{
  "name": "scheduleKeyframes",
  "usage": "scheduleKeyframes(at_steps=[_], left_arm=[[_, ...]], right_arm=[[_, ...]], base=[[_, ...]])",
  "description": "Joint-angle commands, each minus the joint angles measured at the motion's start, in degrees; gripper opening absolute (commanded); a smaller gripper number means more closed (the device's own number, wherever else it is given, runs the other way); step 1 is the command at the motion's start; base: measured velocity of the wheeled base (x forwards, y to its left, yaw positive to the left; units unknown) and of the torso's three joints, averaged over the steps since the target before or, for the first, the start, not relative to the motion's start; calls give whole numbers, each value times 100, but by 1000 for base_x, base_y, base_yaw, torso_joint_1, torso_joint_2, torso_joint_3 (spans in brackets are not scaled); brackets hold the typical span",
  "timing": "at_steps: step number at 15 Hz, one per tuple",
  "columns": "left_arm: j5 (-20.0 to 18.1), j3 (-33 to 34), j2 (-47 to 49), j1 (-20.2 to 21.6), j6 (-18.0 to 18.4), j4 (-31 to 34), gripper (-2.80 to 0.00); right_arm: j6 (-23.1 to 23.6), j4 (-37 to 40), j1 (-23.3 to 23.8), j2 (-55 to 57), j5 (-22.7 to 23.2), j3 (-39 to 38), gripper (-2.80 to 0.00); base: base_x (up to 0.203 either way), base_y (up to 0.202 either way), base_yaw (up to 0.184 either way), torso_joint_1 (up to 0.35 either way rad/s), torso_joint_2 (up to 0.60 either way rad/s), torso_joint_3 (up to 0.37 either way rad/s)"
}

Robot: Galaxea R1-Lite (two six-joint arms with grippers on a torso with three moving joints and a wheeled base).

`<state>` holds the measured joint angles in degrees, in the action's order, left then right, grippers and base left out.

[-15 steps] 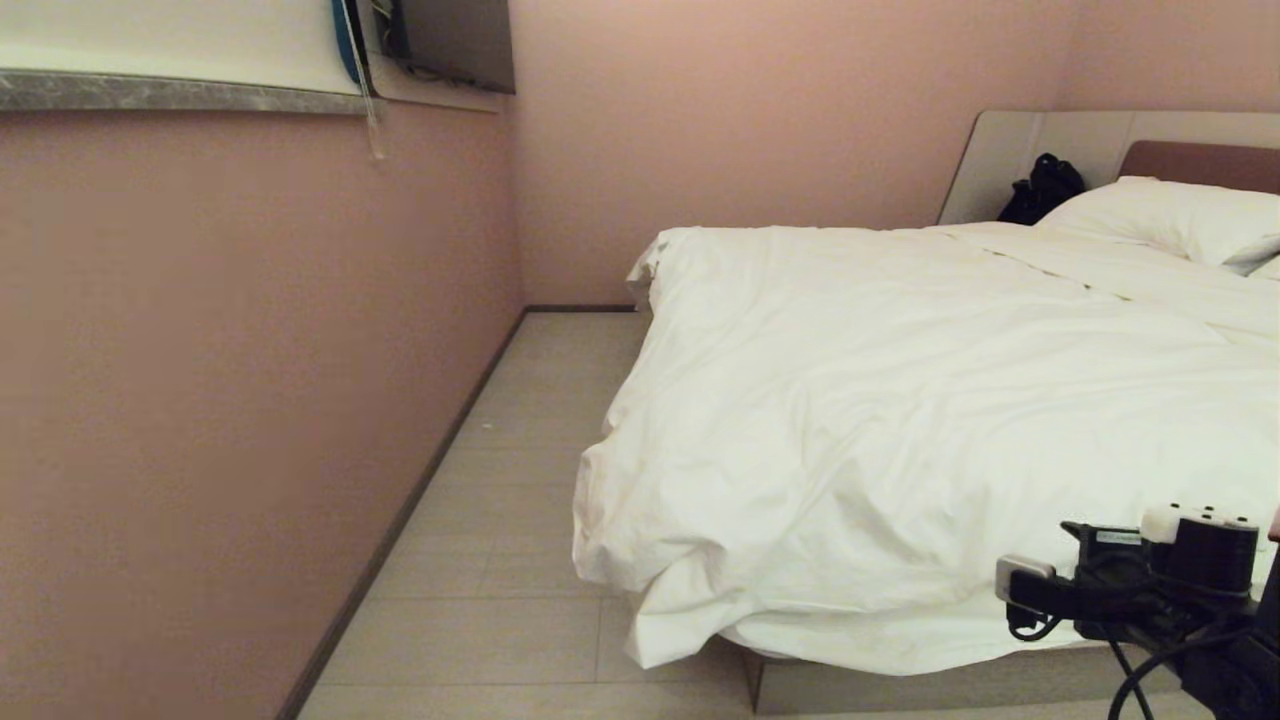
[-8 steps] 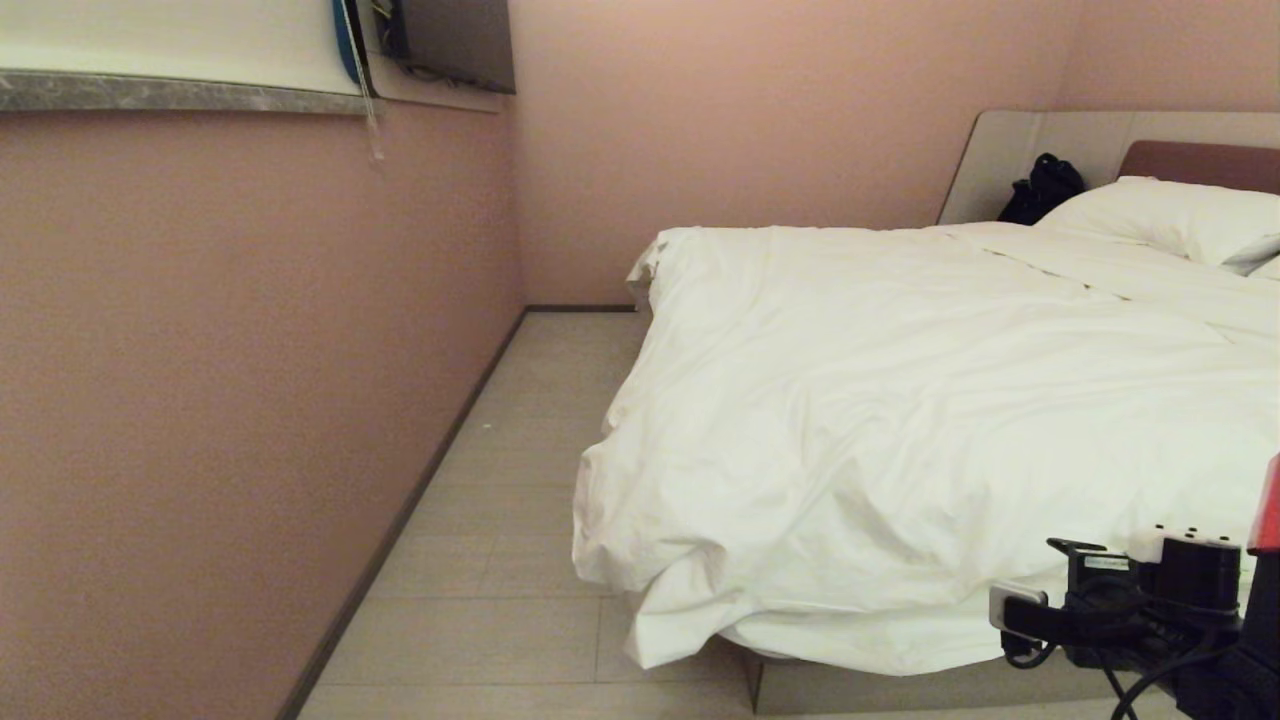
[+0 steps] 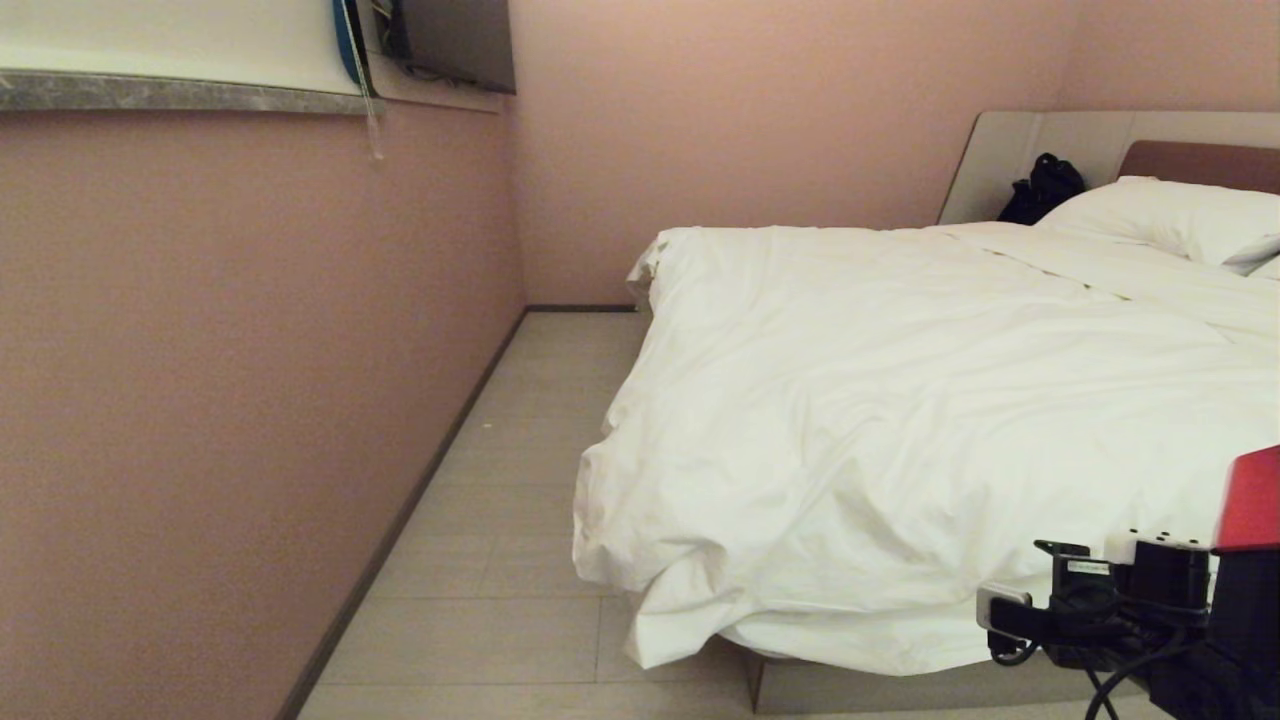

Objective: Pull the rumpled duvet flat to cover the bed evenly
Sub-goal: Flatten the corners of the folded blanket

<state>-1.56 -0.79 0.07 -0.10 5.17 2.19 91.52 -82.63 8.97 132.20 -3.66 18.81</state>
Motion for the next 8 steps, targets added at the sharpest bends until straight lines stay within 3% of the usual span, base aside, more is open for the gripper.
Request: scheduleKeyframes(at_steps=[1, 8], left_arm=[[-2, 0, 1, -6, 2, 0, -280], [-2, 0, 1, -7, 2, 0, -280]], right_arm=[[50, -42, -1, 146, -3, 64, 0], [44, -34, 32, 487, -29, 703, 0]], base=[[0, 0, 0, 0, 0, 0], [0, 0, 0, 0, 0, 0]])
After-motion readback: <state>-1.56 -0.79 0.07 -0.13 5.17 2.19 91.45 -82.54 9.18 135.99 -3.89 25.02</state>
